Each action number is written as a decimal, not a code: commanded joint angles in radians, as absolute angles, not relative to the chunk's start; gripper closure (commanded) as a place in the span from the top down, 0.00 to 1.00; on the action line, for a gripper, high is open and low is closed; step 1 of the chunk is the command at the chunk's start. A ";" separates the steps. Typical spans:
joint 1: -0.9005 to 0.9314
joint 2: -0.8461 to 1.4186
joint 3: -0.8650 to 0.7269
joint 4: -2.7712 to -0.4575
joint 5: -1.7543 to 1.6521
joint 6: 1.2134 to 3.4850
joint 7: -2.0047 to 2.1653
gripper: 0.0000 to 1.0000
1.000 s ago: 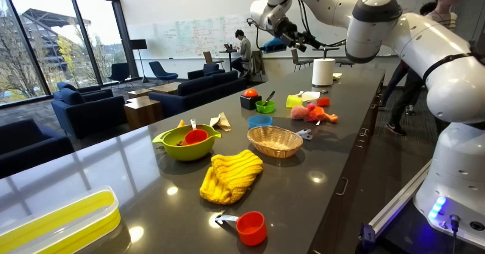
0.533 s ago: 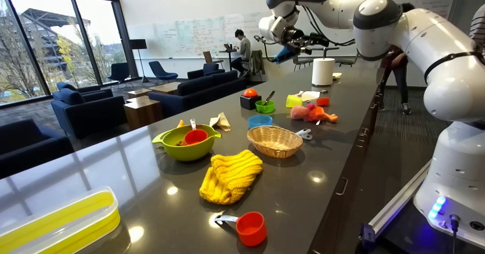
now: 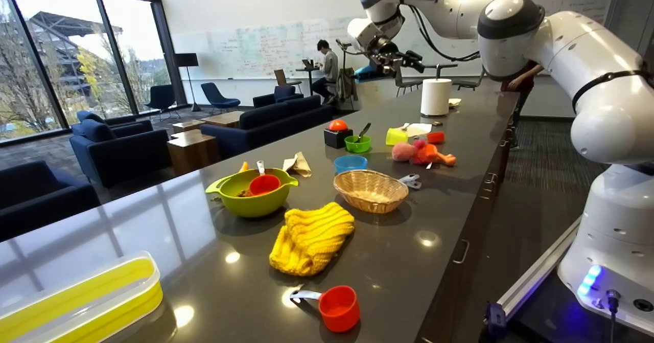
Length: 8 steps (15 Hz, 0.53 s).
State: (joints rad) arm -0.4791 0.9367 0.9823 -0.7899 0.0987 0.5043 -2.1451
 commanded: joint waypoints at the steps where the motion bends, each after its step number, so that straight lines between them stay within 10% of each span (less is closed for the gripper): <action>1: -0.498 0.864 1.023 -0.805 0.204 0.661 -2.109 0.97; 8: -0.412 0.783 1.011 -0.875 -0.154 0.794 -2.305 1.00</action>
State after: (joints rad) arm -0.4374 0.8159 1.0367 -0.8013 0.0011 0.7393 -2.2015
